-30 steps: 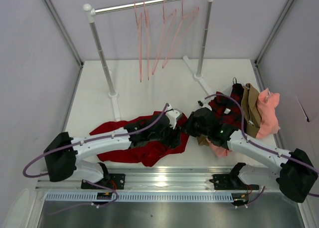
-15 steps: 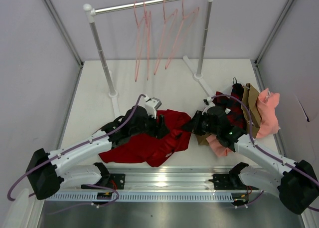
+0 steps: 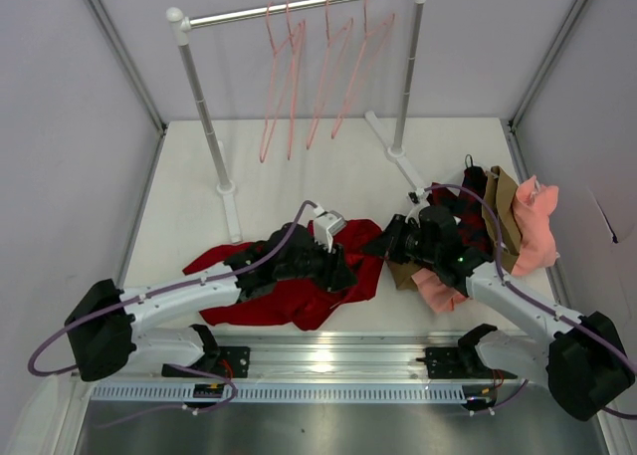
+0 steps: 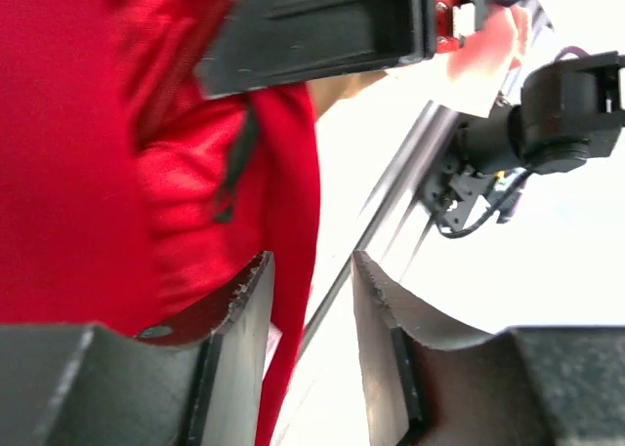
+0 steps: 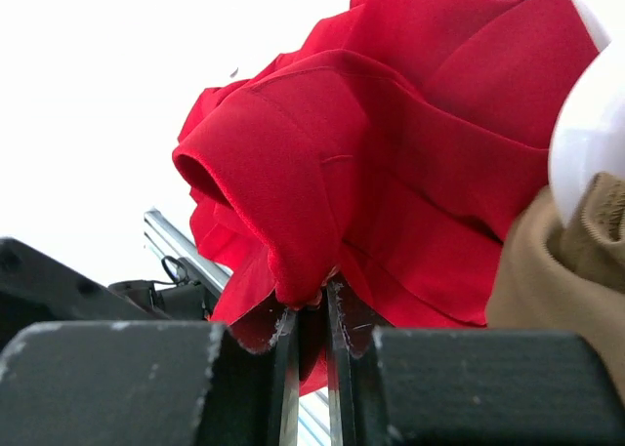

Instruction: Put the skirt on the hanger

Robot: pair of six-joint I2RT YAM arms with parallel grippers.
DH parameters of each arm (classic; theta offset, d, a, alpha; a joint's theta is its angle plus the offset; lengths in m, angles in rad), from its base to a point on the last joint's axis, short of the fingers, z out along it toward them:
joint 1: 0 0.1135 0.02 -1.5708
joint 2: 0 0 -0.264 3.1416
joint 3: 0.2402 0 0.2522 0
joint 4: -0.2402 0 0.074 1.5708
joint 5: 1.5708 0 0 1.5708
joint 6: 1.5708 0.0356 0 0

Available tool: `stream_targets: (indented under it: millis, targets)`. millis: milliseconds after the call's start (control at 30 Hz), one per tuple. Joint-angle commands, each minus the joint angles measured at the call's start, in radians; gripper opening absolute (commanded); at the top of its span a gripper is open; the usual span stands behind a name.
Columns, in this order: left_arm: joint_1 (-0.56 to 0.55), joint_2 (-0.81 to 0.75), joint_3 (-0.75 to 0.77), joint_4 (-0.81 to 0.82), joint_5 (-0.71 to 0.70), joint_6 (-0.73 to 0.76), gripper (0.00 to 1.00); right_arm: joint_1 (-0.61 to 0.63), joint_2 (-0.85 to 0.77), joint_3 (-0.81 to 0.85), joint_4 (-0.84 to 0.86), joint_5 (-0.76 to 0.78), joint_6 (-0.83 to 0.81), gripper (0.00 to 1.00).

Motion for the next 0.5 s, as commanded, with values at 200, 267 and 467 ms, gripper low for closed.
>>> stream_targets:
  millis: [200, 267, 467]
  targets:
    - [-0.02, 0.124, 0.004, 0.181, -0.034, -0.067, 0.43, -0.007, -0.041, 0.02, 0.008, -0.017, 0.001, 0.02]
    - [-0.013, 0.127, 0.006, 0.18, -0.049, -0.065, 0.45, -0.007, -0.052, 0.021, -0.023, -0.01, -0.005, 0.02]
    - [0.033, 0.104, -0.022, 0.2, -0.043, -0.09, 0.5, -0.007, -0.055, 0.012, -0.035, -0.011, -0.013, 0.01]
